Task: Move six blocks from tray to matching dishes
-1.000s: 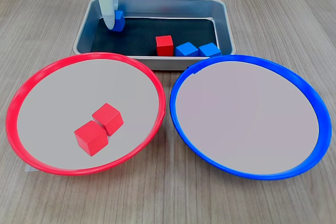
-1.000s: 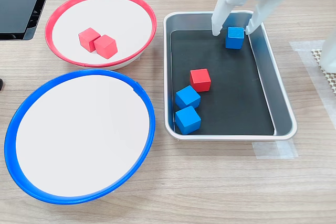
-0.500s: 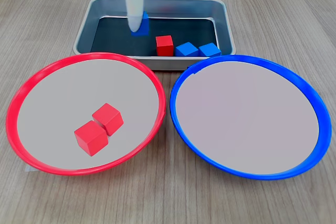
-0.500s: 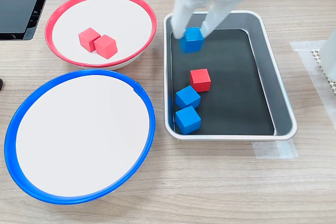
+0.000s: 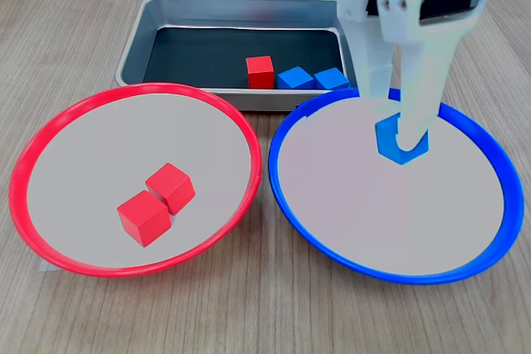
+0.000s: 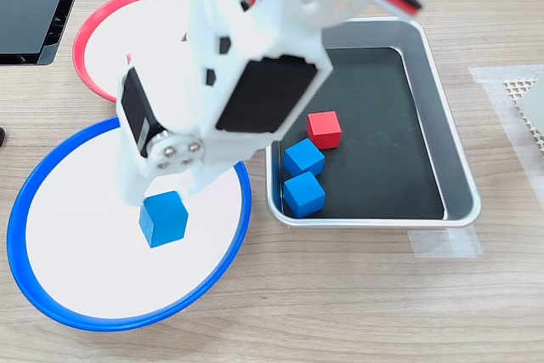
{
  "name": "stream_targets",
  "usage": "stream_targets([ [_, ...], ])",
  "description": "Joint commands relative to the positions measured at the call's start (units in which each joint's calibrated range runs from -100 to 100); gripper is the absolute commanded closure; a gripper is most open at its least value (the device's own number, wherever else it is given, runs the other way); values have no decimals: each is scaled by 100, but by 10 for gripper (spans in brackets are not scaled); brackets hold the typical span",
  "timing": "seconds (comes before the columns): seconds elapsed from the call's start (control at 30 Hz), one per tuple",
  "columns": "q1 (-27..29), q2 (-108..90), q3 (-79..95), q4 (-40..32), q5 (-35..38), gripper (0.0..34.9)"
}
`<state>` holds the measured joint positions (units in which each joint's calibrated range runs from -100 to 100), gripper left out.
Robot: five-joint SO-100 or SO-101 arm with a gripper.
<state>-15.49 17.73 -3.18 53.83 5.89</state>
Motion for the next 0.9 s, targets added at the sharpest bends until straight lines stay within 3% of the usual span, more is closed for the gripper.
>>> stream_targets([
  [0.0, 47, -208, -224, 275, -29, 223],
  [0.07, 132, -601, 85, 580, 20, 264],
  [0.13, 198, -950, 440, 737, 103, 267],
  [0.2, 330, -1445, 887, 1133, 254, 341],
  [0.27, 480, -1948, 1324, 1587, 469, 346],
  [0.37, 829, -2733, 2307, 1934, 884, 346],
  [0.5, 1120, -3338, 3554, 1464, 1324, 337],
  [0.57, 1102, -3441, 3936, 1158, 1411, 260],
  [0.87, 782, -2920, 3809, 638, 1197, 239],
])
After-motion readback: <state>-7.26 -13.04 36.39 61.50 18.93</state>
